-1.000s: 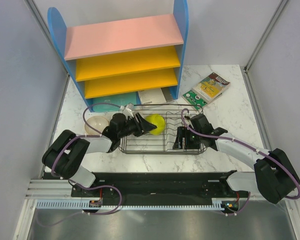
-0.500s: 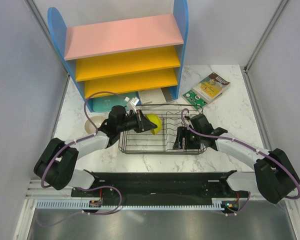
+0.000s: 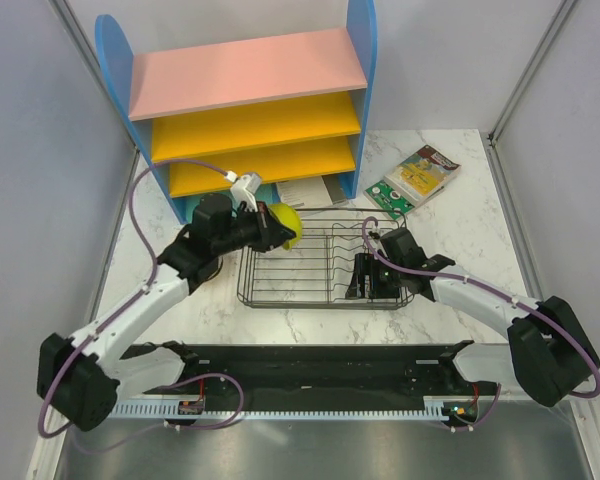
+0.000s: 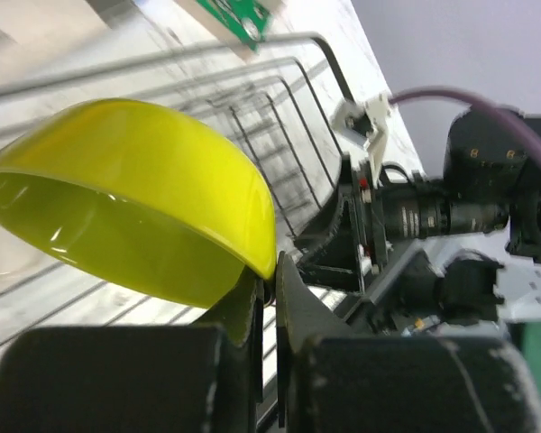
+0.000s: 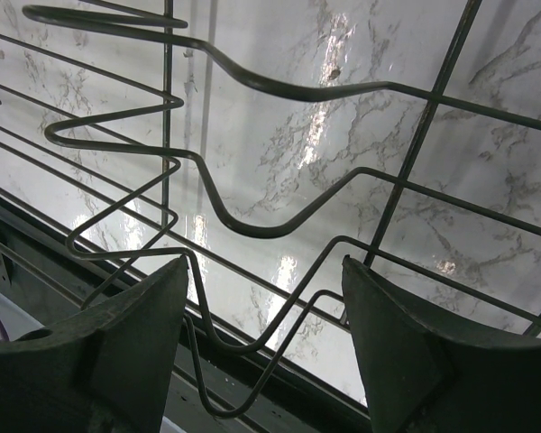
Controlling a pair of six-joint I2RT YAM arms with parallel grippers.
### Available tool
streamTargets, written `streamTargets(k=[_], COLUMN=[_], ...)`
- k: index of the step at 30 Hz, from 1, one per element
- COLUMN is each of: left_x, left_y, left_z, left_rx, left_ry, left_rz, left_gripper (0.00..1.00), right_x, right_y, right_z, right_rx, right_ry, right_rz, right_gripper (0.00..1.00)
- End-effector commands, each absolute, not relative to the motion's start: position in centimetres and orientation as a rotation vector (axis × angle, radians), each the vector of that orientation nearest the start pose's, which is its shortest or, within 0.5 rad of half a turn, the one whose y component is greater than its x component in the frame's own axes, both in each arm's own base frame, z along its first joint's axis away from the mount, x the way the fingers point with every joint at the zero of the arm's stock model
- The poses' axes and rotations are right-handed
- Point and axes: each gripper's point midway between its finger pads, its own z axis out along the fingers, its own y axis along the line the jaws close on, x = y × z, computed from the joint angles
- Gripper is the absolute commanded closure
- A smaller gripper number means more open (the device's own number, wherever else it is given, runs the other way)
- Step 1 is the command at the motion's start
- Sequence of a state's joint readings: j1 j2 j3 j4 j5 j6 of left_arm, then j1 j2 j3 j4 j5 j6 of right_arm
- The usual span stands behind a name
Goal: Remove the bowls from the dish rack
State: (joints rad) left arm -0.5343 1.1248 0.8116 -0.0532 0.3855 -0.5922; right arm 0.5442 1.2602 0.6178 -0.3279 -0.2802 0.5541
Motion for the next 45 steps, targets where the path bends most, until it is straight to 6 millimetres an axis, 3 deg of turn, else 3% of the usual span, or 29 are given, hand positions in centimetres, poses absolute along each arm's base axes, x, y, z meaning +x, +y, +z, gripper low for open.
streamTargets(k=[1,4,8,10,14,27,35,45], left_x=[27.1,27.2,27.2,26.3,25.5,26.1,25.5,24.9], left_y=[-19.8,-15.9,-9.4,-7.8,-7.2,-5.4,-6.1,-5.7], left_z=[23.6,23.4,20.9,19.3,18.8,21.4,19.2,18.6], left_rx=[0.167,0.084,-0.049,-0.070,-0.087,-0.025,0.102,0.168], left_ry=[2.083,2.124,2.229,2.313,2.337,2.327,2.460,2.545], left_rz=[-0.691,-0.454,-0.030,0.072,0.097,0.262,0.291,0.365], left_gripper=[0.98,0.98,0.98,0.98,0.98,0.98,0.98,0.98], right_x=[20.5,20.6,20.4,20.3,20.2,20.0,20.1,20.1], right_y=[20.7,20.7,20.8,20.7,20.6,20.6,20.7,20.8], right_z=[5.4,5.3,5.1,5.1,5.0,5.0,5.1,4.7], right_rx=[-0.106,-0.103,-0.104,-0.107,-0.107,-0.108,-0.108,-0.115], right_ry=[2.661,2.658,2.662,2.662,2.661,2.662,2.662,2.679], right_rz=[0.760,0.763,0.774,0.775,0.769,0.777,0.784,0.779], right_gripper=[0.23,0.23,0.23,0.23,0.23,0.23,0.23,0.23])
